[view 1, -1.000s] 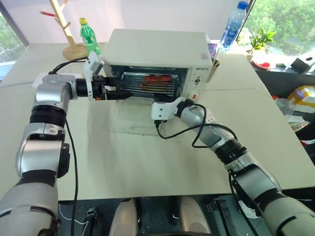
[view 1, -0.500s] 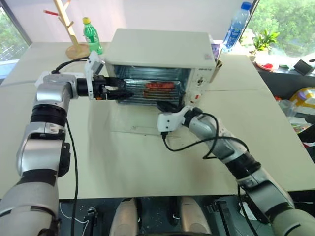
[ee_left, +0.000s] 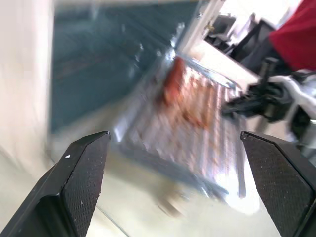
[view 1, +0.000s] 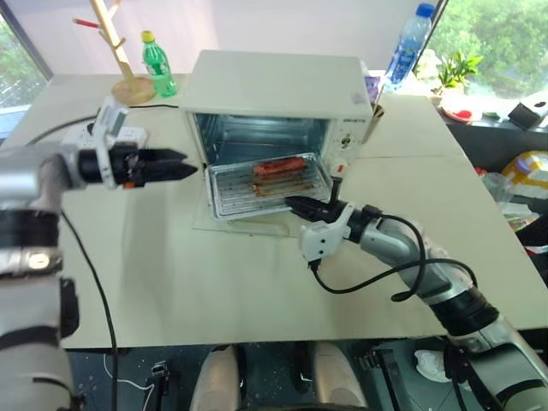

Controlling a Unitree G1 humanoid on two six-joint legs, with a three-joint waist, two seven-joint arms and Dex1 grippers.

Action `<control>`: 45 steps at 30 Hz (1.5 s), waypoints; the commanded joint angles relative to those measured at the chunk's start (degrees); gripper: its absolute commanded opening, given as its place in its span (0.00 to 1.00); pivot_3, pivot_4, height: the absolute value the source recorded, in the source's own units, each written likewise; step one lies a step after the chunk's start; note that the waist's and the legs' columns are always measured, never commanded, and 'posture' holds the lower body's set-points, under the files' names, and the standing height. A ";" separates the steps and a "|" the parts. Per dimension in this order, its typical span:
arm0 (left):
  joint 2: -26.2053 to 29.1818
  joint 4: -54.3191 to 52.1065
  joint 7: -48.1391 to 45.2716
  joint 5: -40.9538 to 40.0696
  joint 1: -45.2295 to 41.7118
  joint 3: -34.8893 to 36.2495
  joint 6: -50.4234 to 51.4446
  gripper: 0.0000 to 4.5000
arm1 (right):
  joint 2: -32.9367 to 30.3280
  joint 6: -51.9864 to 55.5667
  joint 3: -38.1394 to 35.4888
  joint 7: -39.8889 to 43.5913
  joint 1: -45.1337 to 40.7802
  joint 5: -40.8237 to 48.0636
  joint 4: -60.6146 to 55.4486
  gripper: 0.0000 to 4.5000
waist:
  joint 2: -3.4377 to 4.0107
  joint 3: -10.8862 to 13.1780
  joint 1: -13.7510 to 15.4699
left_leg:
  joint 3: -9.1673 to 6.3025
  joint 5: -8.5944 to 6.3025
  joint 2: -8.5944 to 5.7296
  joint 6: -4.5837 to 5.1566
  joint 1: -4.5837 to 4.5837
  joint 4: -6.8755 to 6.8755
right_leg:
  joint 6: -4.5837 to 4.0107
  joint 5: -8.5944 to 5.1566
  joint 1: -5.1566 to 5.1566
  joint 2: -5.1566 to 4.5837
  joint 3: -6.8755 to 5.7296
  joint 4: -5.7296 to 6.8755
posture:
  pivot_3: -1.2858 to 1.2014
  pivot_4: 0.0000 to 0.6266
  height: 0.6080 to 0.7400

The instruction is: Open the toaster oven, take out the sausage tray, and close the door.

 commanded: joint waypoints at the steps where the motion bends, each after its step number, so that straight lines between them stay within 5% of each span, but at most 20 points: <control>1: 0.87 -11.69 6.09 -9.14 4.84 9.62 15.04 1.00 | -0.98 -5.07 -2.41 -0.26 -0.80 2.73 -1.64 0.01 | -0.08 0.04 0.19 | -0.03 0.00 0.00 0.00 0.00 0.01 | 0.00 0.00 0.00 0.00 0.00 0.01 | 0.52 0.24 0.87; 10: -13.64 -20.47 29.65 -20.79 13.30 24.41 33.35 1.00 | -0.36 -11.13 -2.04 3.32 -3.80 7.15 -0.06 0.01 | -0.15 0.03 0.18 | -0.12 0.13 -0.01 -0.22 0.20 0.03 | 0.00 0.00 0.28 0.00 -0.03 0.02 | 0.52 0.24 0.87; 19: -21.45 -20.88 54.27 -47.85 19.22 23.81 33.35 1.00 | 1.38 -11.74 -1.71 4.59 -4.10 6.88 0.86 0.01 | -0.17 0.01 0.36 | -0.19 0.21 0.03 -0.37 0.26 0.02 | -0.02 0.01 0.31 -0.11 -0.02 0.05 | 0.52 0.24 0.87; 26: -19.35 -16.23 71.55 -68.86 20.34 19.07 27.31 1.00 | 0.98 -11.83 -2.11 5.29 -2.36 6.28 0.37 0.01 | -0.18 0.01 0.30 | -0.27 0.21 -0.05 -0.38 0.35 0.02 | -0.02 0.01 0.42 -0.20 -0.03 0.05 | 0.52 0.24 0.87; 29: -16.35 -16.36 75.51 -73.90 21.39 14.88 23.70 0.80 | 0.29 -12.15 -2.65 5.17 -2.01 5.82 0.37 0.00 | -0.18 0.01 0.28 | -0.27 0.21 -0.04 -0.39 0.37 0.02 | -0.02 0.01 0.41 -0.21 -0.03 0.05 | 0.52 0.24 0.87; 36: -11.86 -18.21 79.49 -83.13 24.77 5.79 16.20 0.01 | -0.70 -12.54 -3.05 4.92 -1.14 4.80 -0.95 0.00 | -0.18 0.01 0.34 | -0.23 0.21 -0.08 -0.39 0.38 0.01 | -0.03 0.01 0.42 -0.19 -0.03 0.04 | 0.52 0.24 0.87; 44: -10.72 -20.42 78.02 -83.95 29.70 2.31 13.16 0.01 | -1.35 -11.77 -3.34 6.69 0.48 5.87 -2.90 0.00 | -0.16 0.00 0.33 | -0.12 0.21 -0.09 -0.39 0.39 0.01 | -0.04 0.00 0.47 -0.15 -0.05 -0.01 | 0.52 0.24 0.87; 45: -10.78 -20.50 77.90 -83.95 30.01 2.28 12.81 0.00 | -1.33 -11.60 -3.46 6.96 0.62 6.14 -3.03 0.08 | -0.16 0.00 0.33 | -0.12 0.21 -0.09 -0.38 0.39 0.01 | -0.04 0.00 0.47 -0.15 -0.05 -0.01 | 0.52 0.24 0.87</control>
